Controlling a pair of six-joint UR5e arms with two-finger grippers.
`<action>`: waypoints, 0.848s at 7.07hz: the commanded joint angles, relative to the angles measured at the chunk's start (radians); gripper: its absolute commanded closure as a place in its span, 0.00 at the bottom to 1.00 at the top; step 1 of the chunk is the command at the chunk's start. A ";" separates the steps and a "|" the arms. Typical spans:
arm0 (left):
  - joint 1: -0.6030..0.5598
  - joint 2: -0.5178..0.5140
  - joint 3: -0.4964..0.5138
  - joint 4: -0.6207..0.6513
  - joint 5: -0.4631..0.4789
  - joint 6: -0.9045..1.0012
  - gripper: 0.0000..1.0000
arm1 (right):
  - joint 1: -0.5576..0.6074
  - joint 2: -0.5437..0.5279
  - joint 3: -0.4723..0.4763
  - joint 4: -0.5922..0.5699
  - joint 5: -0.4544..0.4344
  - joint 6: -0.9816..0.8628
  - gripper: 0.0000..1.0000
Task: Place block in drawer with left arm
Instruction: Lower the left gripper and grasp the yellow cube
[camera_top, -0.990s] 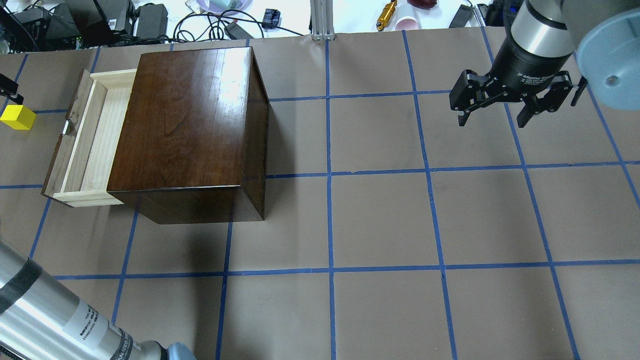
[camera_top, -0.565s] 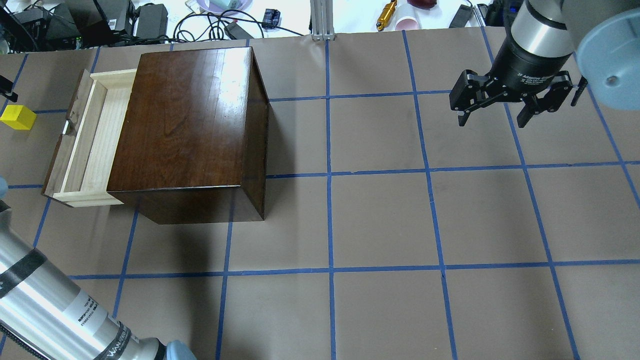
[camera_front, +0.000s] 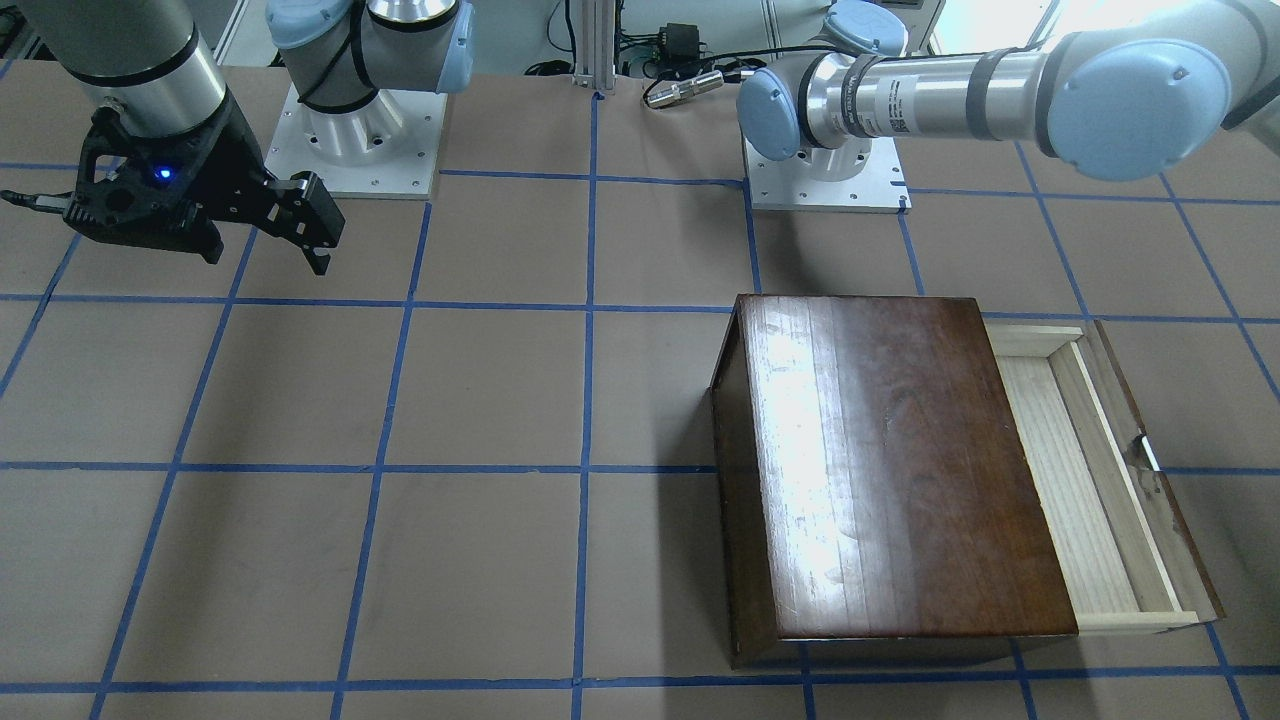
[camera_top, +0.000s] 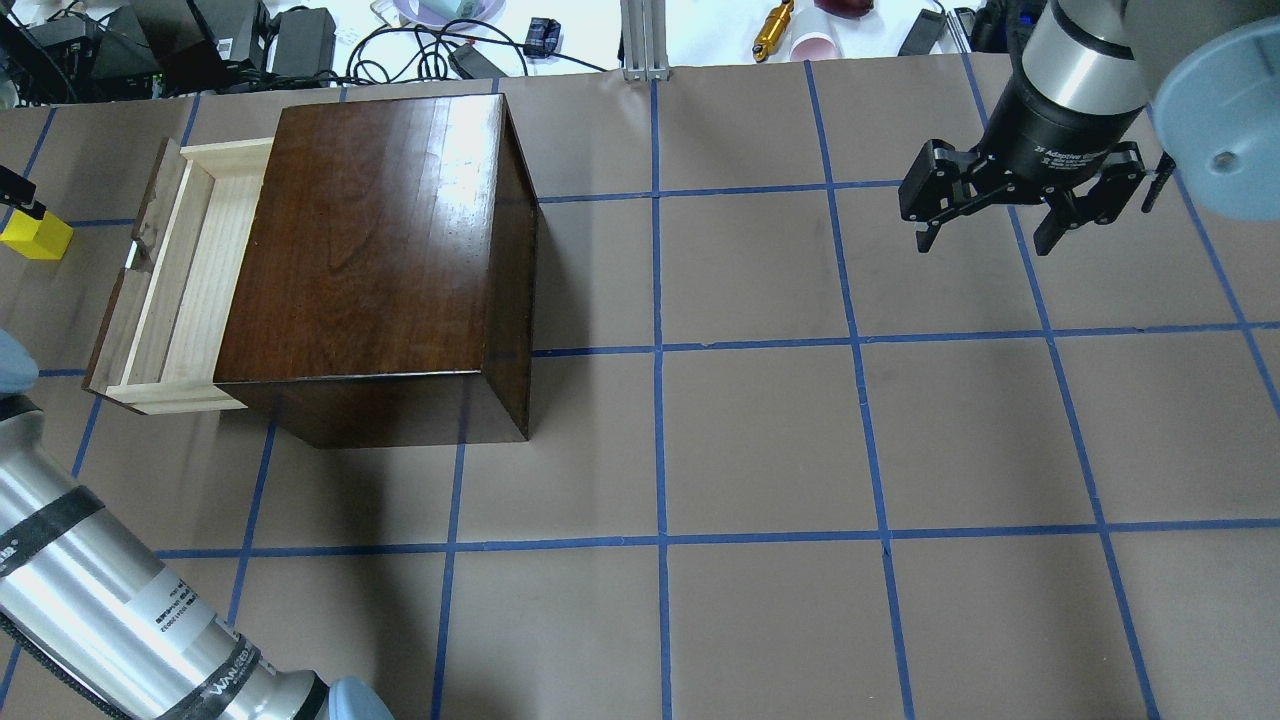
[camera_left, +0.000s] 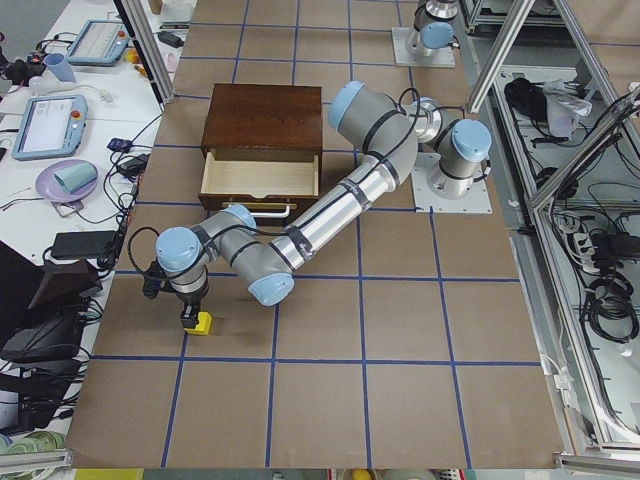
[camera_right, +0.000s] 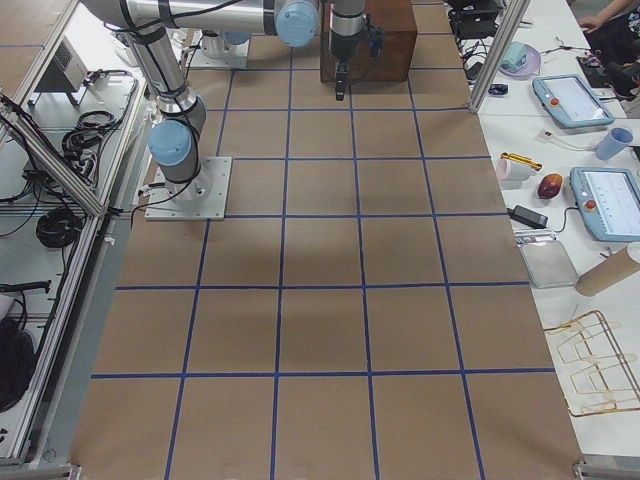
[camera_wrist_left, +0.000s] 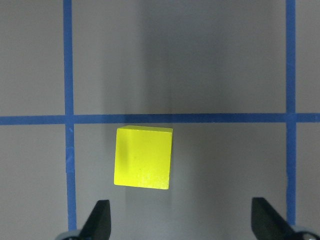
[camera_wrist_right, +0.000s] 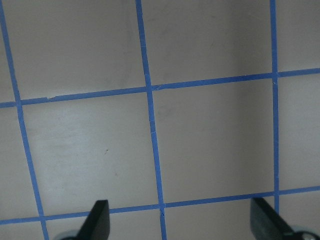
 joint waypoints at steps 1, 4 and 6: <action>0.007 -0.047 0.040 0.008 -0.018 0.103 0.00 | 0.000 0.000 0.000 0.000 0.000 0.000 0.00; 0.036 -0.099 0.067 0.032 -0.030 0.105 0.00 | 0.000 0.000 0.000 0.000 0.000 0.000 0.00; 0.036 -0.107 0.075 0.032 -0.033 0.100 0.00 | 0.000 0.000 0.000 0.000 -0.001 0.000 0.00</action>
